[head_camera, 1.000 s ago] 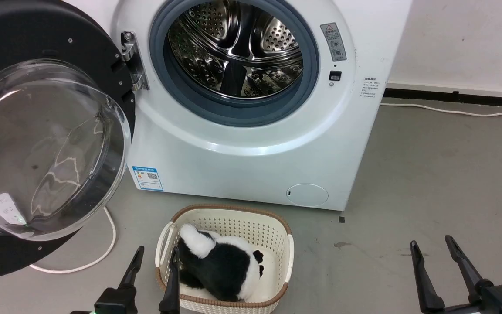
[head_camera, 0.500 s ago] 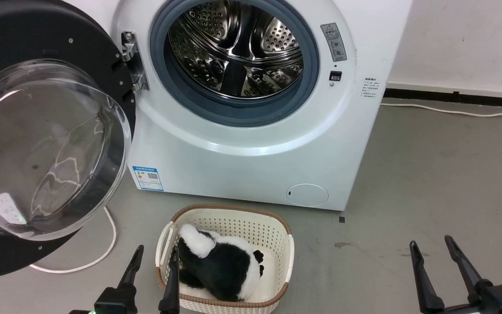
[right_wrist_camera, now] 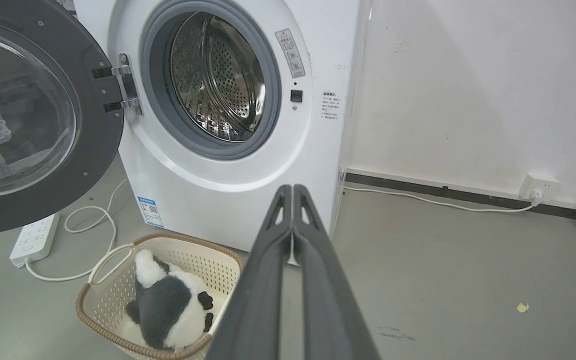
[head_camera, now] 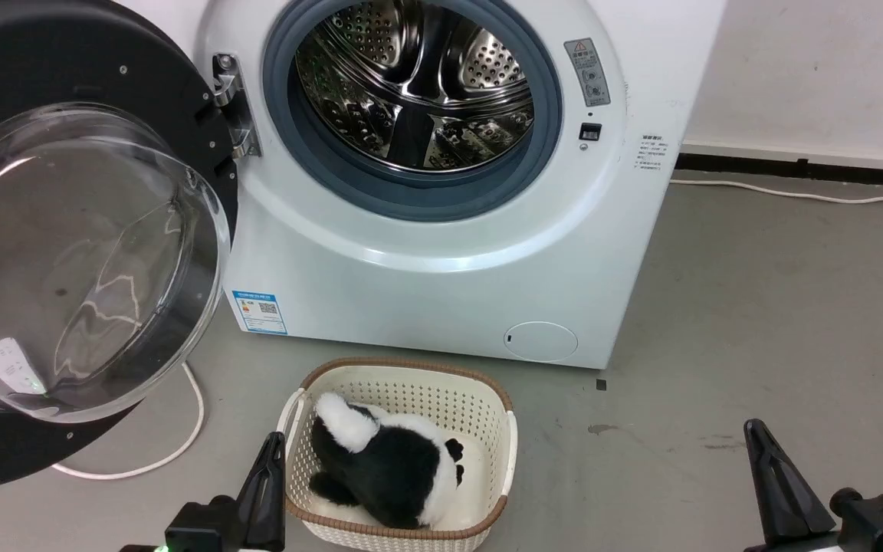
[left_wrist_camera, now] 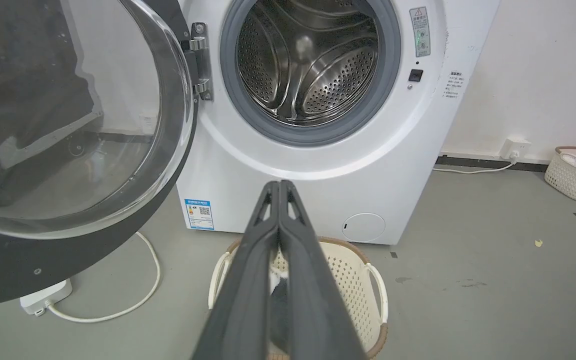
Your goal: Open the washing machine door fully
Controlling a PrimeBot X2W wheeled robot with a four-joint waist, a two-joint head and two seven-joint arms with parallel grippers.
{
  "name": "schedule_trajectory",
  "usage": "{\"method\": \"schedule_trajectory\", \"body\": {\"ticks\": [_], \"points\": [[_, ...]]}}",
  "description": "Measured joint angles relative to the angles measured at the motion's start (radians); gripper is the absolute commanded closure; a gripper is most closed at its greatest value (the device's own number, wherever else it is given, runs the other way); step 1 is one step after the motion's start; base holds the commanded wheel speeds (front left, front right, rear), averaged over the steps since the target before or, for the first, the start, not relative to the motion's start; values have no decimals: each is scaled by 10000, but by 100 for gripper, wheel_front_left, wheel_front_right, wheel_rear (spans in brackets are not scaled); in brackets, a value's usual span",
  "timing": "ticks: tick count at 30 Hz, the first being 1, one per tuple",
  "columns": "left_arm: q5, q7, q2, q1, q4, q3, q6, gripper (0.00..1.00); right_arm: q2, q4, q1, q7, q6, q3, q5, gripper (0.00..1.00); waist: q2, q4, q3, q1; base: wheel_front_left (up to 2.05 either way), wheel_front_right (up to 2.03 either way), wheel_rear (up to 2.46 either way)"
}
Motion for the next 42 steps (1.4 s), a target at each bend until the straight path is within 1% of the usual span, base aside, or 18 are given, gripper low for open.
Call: {"method": "schedule_trajectory", "body": {"ticks": [42], "points": [[667,803,-305,-198,-286,616,-295,100,0,-25,-303,800,0,247,-102,100,0,-267,83,0,0,0,0]]}}
